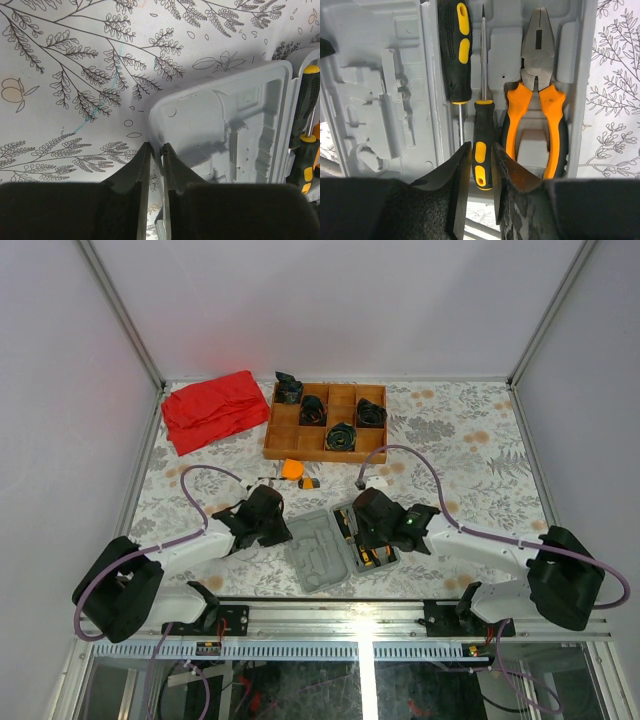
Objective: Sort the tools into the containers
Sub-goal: Place the screwdriver in the storage box.
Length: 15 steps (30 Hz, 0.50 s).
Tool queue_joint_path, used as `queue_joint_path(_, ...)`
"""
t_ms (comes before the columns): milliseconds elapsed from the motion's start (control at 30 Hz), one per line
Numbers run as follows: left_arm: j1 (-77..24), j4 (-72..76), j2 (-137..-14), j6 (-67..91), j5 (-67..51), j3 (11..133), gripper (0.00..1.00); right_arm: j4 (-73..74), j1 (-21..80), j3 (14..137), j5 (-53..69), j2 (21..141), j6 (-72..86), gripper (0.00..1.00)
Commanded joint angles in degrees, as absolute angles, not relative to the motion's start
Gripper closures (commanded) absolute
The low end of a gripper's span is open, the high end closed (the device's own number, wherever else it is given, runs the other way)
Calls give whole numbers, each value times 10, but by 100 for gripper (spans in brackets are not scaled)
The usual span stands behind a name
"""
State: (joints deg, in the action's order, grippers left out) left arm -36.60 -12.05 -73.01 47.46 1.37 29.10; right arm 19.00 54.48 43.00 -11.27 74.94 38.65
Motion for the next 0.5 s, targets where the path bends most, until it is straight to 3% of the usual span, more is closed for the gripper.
queue_joint_path(0,-364,-106,-738,482,27,292,95,195,545,460,-88,772,369,72)
queue_joint_path(467,-364,-111,-736,475,30,296,97,185,545,463,-101,794,354,75)
